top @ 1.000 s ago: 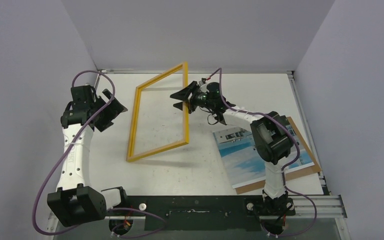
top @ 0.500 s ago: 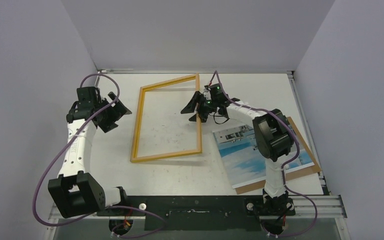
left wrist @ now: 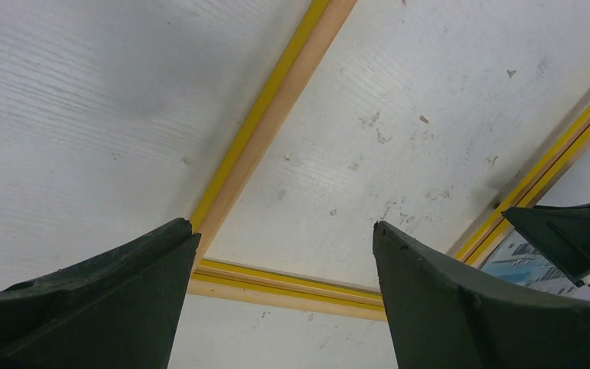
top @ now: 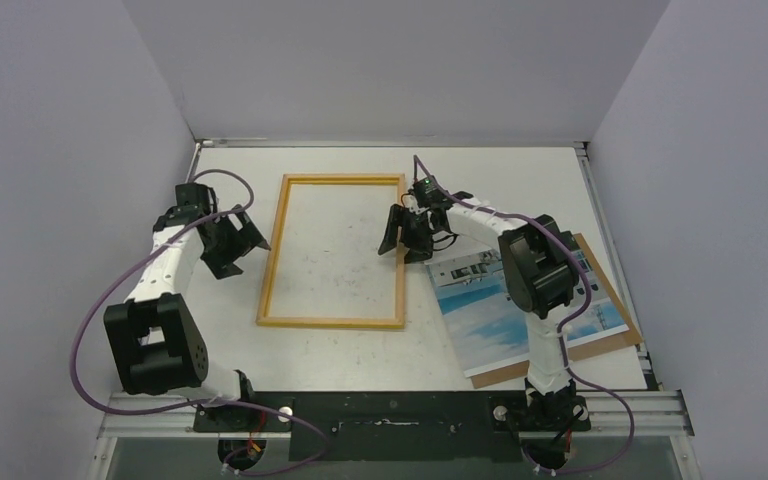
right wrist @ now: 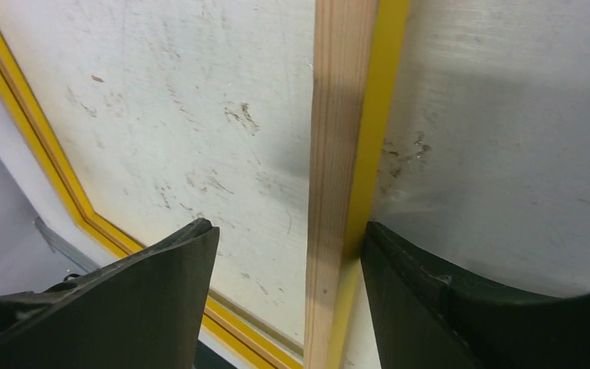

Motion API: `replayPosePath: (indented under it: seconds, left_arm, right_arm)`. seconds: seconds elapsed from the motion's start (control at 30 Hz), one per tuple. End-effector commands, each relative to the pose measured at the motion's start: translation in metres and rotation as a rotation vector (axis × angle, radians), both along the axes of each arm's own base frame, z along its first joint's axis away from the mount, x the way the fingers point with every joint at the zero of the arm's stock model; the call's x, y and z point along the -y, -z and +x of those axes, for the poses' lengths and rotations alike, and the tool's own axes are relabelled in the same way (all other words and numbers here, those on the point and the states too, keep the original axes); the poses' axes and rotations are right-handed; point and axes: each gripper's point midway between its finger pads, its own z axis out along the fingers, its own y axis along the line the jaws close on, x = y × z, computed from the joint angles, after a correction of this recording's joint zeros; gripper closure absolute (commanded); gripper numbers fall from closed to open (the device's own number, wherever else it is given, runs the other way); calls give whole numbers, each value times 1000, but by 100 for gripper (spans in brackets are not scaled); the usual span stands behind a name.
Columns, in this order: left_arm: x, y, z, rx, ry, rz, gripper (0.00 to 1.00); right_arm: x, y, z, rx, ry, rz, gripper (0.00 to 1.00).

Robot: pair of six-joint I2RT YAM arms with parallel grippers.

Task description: Put the photo into the frame

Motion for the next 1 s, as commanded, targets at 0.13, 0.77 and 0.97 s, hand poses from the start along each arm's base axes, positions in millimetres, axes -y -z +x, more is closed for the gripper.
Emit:
replayPosePath:
  seconds: [0.13,0.77,0.97]
  left_arm:
    - [-8,20,21,-3,40,22,17]
    - [-3,71,18,-124,85,-15,35]
    - [8,76,15,-121,82,-58,37]
  right_arm:
    - [6,-14,10,91,-38,-89,32]
    - [-3,-1,14,98,-75,-139,44]
    - [-15,-3,25,127,-83,-98,44]
